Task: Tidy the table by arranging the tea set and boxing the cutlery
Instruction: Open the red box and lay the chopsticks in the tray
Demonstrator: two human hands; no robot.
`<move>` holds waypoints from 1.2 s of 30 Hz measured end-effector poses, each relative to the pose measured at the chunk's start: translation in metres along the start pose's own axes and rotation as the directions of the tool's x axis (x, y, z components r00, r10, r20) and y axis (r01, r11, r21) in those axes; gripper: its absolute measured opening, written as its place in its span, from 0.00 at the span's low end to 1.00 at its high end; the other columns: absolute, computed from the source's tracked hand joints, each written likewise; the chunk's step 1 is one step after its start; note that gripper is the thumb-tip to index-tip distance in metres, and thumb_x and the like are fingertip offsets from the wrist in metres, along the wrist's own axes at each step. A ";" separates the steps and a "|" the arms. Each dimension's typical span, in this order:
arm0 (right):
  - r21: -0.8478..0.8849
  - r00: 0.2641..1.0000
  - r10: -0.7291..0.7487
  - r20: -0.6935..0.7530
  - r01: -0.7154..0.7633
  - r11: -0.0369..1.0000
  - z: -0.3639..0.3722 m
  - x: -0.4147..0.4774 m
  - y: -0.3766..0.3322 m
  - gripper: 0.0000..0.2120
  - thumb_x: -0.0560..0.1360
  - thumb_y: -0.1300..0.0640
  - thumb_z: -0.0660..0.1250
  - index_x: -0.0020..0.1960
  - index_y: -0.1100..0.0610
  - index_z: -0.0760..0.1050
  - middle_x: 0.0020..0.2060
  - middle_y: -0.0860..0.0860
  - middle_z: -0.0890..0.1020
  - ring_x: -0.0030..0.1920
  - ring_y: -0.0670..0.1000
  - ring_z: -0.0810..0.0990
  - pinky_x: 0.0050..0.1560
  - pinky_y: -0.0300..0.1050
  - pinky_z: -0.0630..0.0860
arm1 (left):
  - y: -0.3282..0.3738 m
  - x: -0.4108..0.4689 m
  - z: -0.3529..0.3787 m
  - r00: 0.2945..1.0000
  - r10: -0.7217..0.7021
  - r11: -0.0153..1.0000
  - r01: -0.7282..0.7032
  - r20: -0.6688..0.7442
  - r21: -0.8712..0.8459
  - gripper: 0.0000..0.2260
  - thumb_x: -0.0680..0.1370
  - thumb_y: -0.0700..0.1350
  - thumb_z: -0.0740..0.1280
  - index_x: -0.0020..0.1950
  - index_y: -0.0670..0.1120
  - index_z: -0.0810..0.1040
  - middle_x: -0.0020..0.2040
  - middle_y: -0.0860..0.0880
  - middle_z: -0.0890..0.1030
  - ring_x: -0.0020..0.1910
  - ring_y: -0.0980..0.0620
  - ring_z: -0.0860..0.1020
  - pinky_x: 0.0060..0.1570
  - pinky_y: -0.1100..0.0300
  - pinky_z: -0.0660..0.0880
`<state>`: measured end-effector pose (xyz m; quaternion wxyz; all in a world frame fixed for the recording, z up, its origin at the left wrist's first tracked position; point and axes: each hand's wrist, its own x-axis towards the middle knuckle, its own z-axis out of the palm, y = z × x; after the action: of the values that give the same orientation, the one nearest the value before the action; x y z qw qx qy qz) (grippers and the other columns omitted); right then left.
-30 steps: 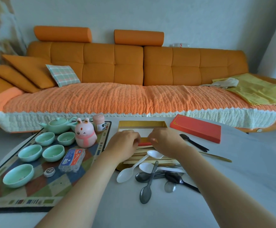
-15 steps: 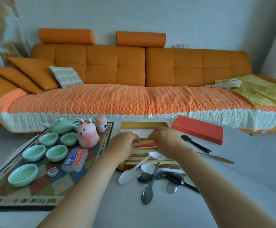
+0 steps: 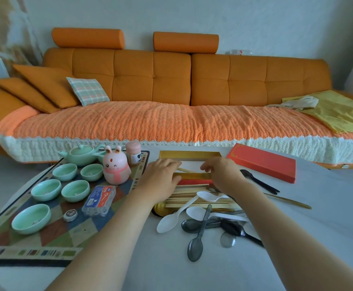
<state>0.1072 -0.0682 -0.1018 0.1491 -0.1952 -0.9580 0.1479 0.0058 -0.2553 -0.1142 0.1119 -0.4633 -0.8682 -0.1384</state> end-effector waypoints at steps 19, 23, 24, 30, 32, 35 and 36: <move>-0.112 0.961 -0.266 -0.074 0.257 0.960 -0.003 -0.016 -0.006 0.14 0.77 0.60 0.62 0.59 0.49 0.79 0.56 0.48 0.79 0.58 0.51 0.76 0.59 0.48 0.71 | 0.005 -0.004 -0.005 0.995 0.045 0.993 -0.055 -0.086 -0.109 0.16 0.80 0.47 0.64 0.68 0.53 0.73 0.64 0.54 0.73 0.65 0.52 0.69 0.62 0.56 0.64; -0.076 0.955 -0.295 0.030 0.296 0.952 -0.007 -0.019 -0.017 0.11 0.78 0.59 0.65 0.54 0.48 0.82 0.52 0.44 0.83 0.49 0.48 0.81 0.50 0.45 0.79 | 0.008 -0.008 -0.010 0.990 0.042 0.991 -0.059 -0.135 -0.121 0.07 0.79 0.45 0.64 0.54 0.53 0.79 0.53 0.55 0.78 0.52 0.53 0.76 0.45 0.62 0.68; -0.109 0.954 -0.285 0.089 0.294 0.949 -0.005 -0.020 -0.019 0.11 0.78 0.59 0.65 0.55 0.48 0.82 0.53 0.44 0.83 0.50 0.48 0.82 0.51 0.47 0.80 | 0.007 -0.010 -0.009 0.996 0.029 0.992 -0.040 -0.090 -0.123 0.07 0.79 0.46 0.63 0.53 0.53 0.79 0.52 0.55 0.78 0.49 0.54 0.77 0.42 0.62 0.69; -0.273 0.961 -0.198 0.195 0.247 0.930 0.009 -0.018 -0.017 0.15 0.77 0.61 0.66 0.58 0.44 0.80 0.52 0.46 0.82 0.49 0.52 0.81 0.50 0.50 0.80 | 0.004 -0.017 -0.002 0.997 -0.036 0.994 0.043 0.069 -0.097 0.11 0.80 0.49 0.62 0.58 0.53 0.82 0.55 0.53 0.80 0.51 0.52 0.78 0.48 0.57 0.76; -0.303 0.962 -0.190 0.198 0.245 0.921 0.010 -0.016 -0.019 0.15 0.77 0.61 0.66 0.59 0.46 0.80 0.52 0.47 0.81 0.50 0.52 0.80 0.52 0.49 0.80 | 0.003 -0.016 -0.002 0.994 -0.053 0.993 0.063 0.092 -0.099 0.11 0.80 0.49 0.63 0.58 0.53 0.82 0.55 0.53 0.82 0.52 0.51 0.79 0.49 0.56 0.77; -0.370 0.953 -0.216 0.213 0.283 0.885 0.011 -0.015 -0.020 0.10 0.78 0.59 0.64 0.55 0.50 0.81 0.50 0.50 0.78 0.49 0.53 0.78 0.51 0.48 0.78 | 0.002 -0.013 -0.001 0.990 -0.054 0.994 0.066 0.128 -0.092 0.11 0.80 0.48 0.63 0.59 0.54 0.82 0.57 0.53 0.82 0.54 0.51 0.78 0.52 0.55 0.77; -0.385 0.950 -0.228 0.215 0.297 0.874 0.011 -0.016 -0.020 0.09 0.78 0.59 0.64 0.54 0.51 0.81 0.49 0.50 0.77 0.48 0.53 0.77 0.50 0.47 0.78 | 0.001 -0.012 -0.001 0.989 -0.050 0.994 0.063 0.138 -0.089 0.11 0.80 0.48 0.63 0.59 0.54 0.82 0.57 0.54 0.81 0.55 0.51 0.78 0.54 0.55 0.76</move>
<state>0.1104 -0.0952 -0.1084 0.0446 -0.0773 -0.9940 -0.0638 0.0134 -0.2646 -0.1174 0.0270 -0.4516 -0.8792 -0.1498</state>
